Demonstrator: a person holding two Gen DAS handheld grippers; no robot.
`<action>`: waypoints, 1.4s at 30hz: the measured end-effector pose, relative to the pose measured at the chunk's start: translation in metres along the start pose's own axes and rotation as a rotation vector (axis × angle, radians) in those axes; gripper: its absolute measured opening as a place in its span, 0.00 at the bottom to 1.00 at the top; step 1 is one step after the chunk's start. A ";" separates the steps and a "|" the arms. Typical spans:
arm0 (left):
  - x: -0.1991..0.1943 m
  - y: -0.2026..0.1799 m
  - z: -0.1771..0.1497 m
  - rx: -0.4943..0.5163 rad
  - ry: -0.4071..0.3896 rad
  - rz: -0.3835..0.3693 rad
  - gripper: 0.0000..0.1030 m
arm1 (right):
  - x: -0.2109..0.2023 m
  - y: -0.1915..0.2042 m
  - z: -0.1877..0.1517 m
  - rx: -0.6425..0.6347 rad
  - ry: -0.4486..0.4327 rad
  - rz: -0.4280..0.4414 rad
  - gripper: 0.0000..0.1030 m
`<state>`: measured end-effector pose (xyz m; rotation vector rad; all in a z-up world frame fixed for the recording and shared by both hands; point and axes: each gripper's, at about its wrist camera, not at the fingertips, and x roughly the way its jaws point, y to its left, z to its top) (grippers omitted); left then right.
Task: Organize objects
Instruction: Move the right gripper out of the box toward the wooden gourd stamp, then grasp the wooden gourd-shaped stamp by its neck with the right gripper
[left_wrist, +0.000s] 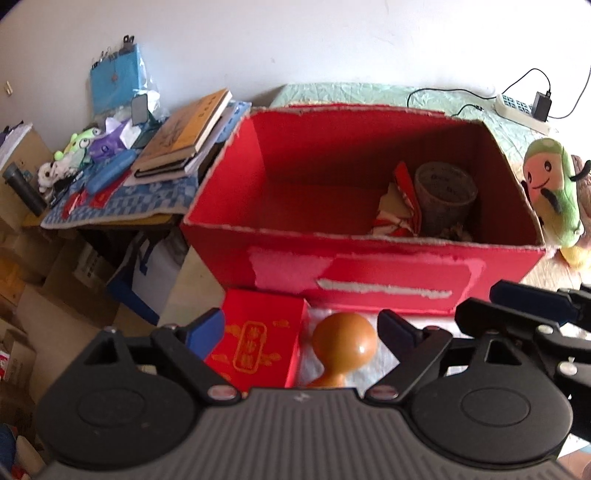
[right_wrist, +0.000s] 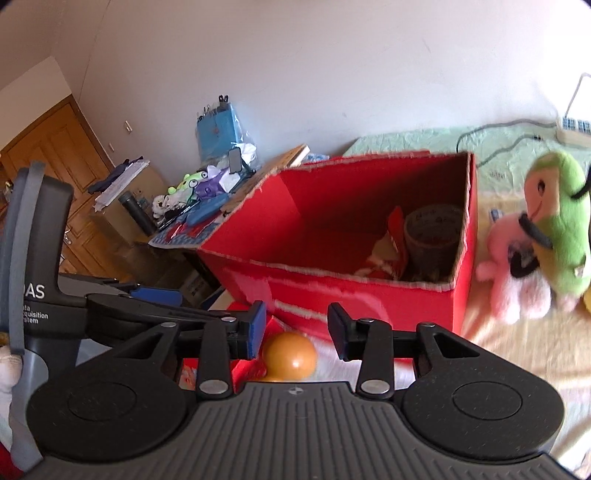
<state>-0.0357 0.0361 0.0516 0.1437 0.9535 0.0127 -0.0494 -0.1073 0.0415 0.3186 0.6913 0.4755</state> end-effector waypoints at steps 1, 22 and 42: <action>0.000 -0.001 -0.003 0.002 0.002 0.001 0.88 | 0.000 -0.002 -0.002 0.015 0.007 0.005 0.40; 0.008 0.022 -0.062 0.120 -0.009 -0.345 0.65 | 0.025 -0.027 -0.041 0.393 0.195 0.055 0.31; 0.039 0.039 -0.060 0.244 0.045 -0.555 0.59 | 0.089 -0.008 -0.049 0.473 0.292 0.048 0.31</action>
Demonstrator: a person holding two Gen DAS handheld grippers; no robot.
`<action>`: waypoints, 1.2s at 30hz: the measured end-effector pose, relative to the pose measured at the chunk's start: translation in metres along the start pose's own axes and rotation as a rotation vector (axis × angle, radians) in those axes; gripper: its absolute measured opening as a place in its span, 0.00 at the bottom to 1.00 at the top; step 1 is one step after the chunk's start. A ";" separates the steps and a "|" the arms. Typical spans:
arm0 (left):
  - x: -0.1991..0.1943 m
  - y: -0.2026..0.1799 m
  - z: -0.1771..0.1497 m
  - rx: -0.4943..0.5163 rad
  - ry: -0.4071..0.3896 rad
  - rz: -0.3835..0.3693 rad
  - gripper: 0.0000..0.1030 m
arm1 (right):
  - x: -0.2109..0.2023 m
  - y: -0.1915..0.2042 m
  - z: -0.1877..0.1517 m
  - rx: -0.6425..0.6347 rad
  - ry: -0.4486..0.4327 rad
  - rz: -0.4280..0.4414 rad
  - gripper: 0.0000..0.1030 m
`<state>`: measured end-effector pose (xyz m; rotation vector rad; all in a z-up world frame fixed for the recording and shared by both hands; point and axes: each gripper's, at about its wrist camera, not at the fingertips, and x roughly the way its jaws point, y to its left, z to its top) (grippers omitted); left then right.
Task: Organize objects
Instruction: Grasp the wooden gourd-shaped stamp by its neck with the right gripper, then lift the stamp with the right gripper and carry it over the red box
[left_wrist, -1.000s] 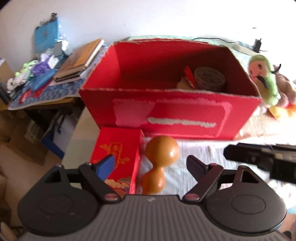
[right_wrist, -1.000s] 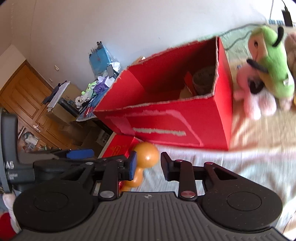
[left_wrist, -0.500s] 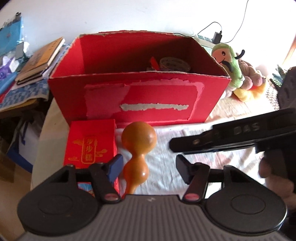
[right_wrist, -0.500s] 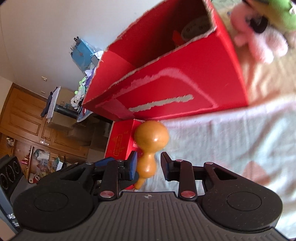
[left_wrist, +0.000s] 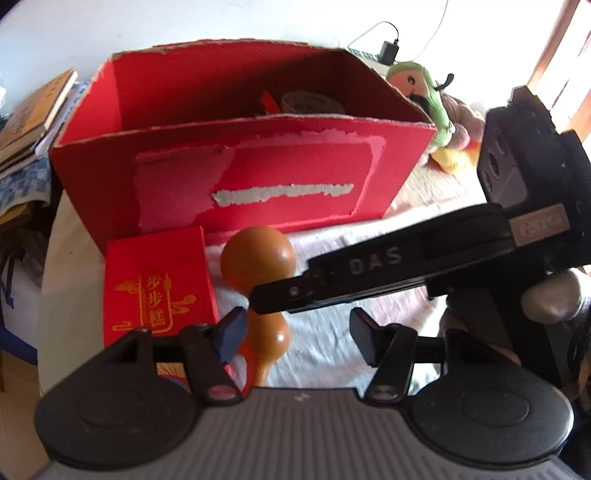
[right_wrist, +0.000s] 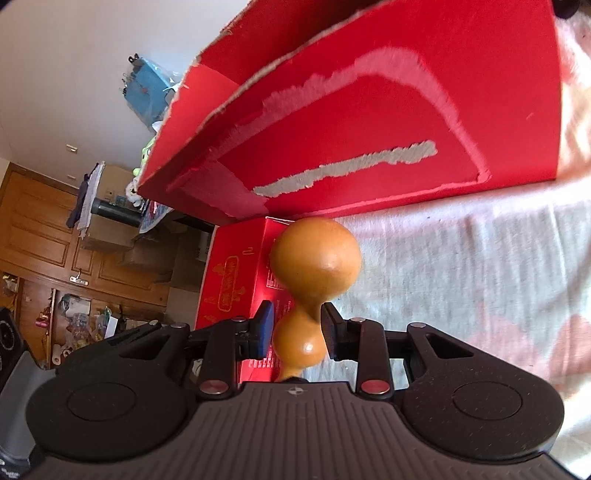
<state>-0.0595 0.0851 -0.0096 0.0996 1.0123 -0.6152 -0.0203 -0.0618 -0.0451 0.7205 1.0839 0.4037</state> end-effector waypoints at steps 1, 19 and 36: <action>0.002 0.001 0.001 0.010 0.004 -0.002 0.59 | 0.001 0.000 0.000 0.005 -0.002 -0.005 0.31; 0.020 0.013 0.013 0.062 0.030 -0.115 0.61 | -0.012 -0.031 0.000 0.100 -0.054 -0.007 0.28; 0.072 -0.005 0.031 0.092 0.178 -0.133 0.57 | -0.041 -0.082 0.011 0.176 -0.017 -0.013 0.36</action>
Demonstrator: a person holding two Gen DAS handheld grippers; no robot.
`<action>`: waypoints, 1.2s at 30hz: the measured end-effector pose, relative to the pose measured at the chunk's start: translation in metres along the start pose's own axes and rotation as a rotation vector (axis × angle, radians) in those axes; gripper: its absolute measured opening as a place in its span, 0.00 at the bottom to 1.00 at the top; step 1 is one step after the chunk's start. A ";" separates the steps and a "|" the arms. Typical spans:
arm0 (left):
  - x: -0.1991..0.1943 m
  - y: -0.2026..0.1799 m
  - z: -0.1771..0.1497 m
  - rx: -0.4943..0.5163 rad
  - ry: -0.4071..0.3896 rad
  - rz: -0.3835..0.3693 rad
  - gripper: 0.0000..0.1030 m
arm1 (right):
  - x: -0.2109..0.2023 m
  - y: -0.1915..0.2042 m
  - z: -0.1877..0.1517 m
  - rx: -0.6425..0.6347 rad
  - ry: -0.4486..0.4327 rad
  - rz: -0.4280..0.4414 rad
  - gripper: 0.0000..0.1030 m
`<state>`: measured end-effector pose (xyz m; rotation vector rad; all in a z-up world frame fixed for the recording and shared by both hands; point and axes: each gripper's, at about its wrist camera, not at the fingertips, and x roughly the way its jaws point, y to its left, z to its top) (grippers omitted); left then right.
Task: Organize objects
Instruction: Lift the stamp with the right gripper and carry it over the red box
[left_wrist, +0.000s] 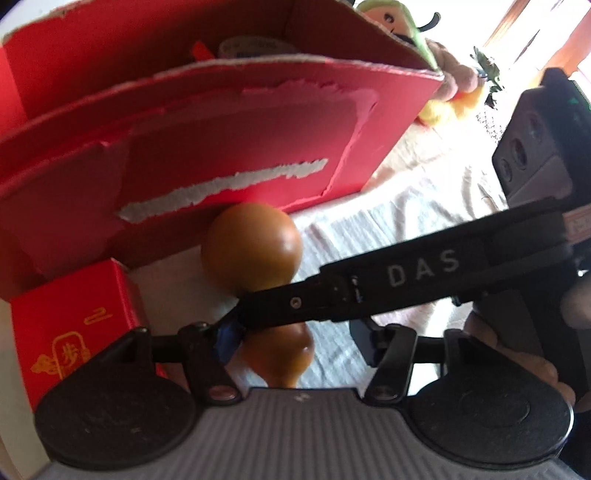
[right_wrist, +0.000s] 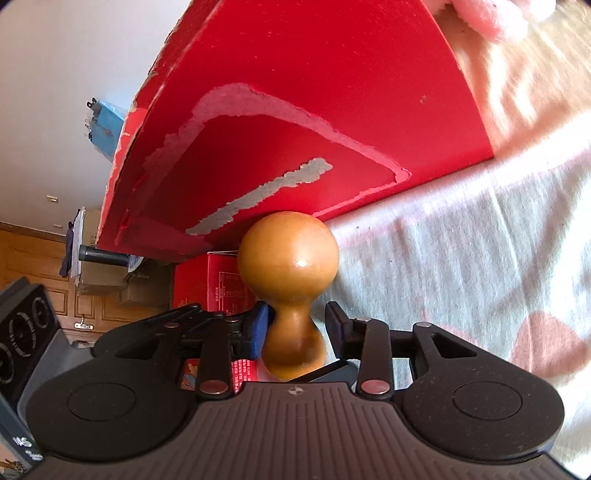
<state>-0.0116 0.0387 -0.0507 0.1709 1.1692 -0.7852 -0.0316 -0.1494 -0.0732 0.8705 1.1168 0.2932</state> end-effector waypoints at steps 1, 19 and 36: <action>0.001 -0.001 0.001 0.003 0.004 0.004 0.56 | -0.001 -0.002 0.001 -0.003 0.004 0.002 0.35; 0.003 -0.074 0.021 0.305 0.017 -0.144 0.52 | -0.093 -0.043 -0.013 0.135 -0.163 -0.041 0.30; -0.069 -0.121 0.084 0.446 -0.293 -0.202 0.52 | -0.171 0.026 -0.012 -0.026 -0.528 -0.054 0.30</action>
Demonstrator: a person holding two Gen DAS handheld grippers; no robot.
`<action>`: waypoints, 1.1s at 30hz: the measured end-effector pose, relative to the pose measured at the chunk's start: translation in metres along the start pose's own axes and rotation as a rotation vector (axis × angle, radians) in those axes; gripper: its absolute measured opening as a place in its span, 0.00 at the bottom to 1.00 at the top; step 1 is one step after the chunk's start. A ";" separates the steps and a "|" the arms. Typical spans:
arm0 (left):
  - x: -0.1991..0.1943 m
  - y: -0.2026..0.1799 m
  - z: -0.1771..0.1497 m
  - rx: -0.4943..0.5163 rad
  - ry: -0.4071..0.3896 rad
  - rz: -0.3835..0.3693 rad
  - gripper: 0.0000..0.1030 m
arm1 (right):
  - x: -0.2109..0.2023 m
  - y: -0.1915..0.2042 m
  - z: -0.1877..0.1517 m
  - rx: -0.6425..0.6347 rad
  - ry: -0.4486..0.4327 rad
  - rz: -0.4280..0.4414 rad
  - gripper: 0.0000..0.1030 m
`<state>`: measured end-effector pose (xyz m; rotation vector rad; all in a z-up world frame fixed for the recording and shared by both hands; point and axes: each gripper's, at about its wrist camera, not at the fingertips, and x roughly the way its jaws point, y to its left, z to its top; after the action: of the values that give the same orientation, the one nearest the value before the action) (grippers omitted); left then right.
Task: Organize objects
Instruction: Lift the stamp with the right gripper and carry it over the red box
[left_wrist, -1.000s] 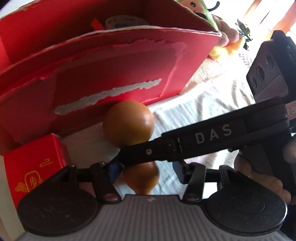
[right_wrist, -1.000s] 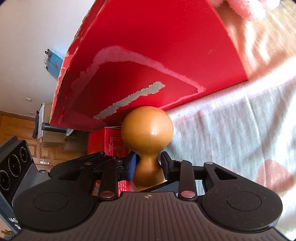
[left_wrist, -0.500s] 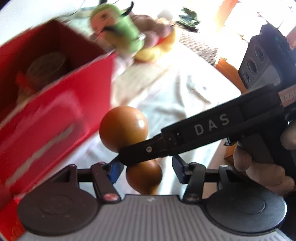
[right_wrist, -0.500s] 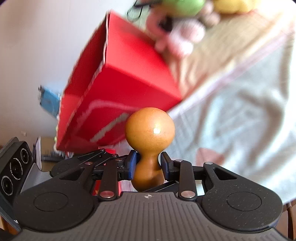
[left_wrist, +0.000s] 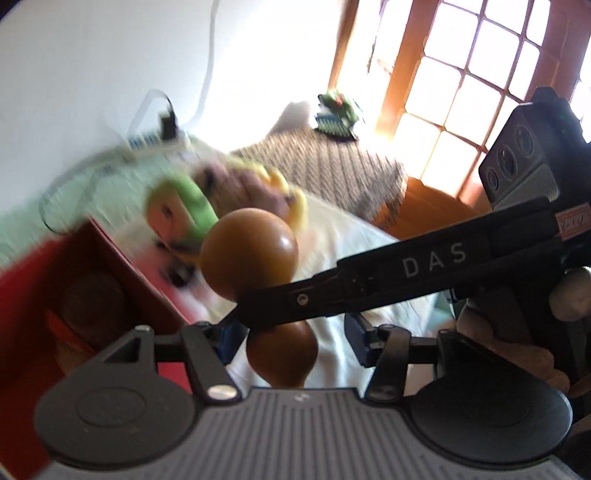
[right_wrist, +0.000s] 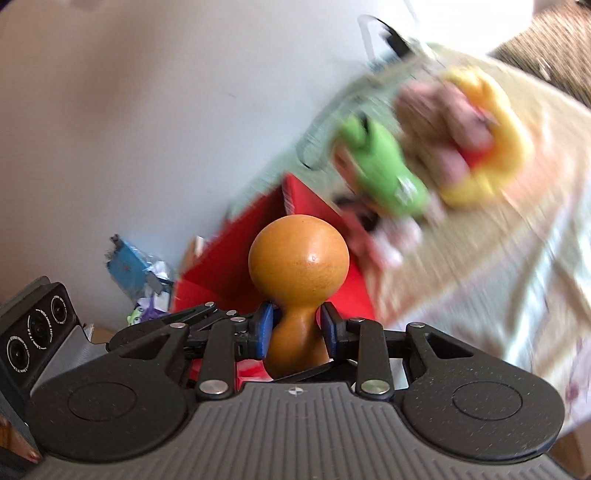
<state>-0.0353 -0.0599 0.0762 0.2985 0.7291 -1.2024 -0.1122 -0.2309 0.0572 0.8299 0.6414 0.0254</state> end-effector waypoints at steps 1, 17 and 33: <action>-0.007 0.004 0.006 0.001 -0.019 0.017 0.52 | 0.002 0.008 0.008 -0.029 -0.007 0.015 0.30; -0.046 0.139 0.012 -0.221 -0.078 0.276 0.53 | 0.152 0.126 0.062 -0.307 0.136 0.173 0.30; 0.011 0.197 -0.042 -0.378 0.208 0.335 0.53 | 0.265 0.110 0.033 -0.270 0.510 0.055 0.30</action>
<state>0.1335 0.0260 0.0058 0.2207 1.0252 -0.7052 0.1450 -0.1083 0.0116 0.5768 1.0681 0.3757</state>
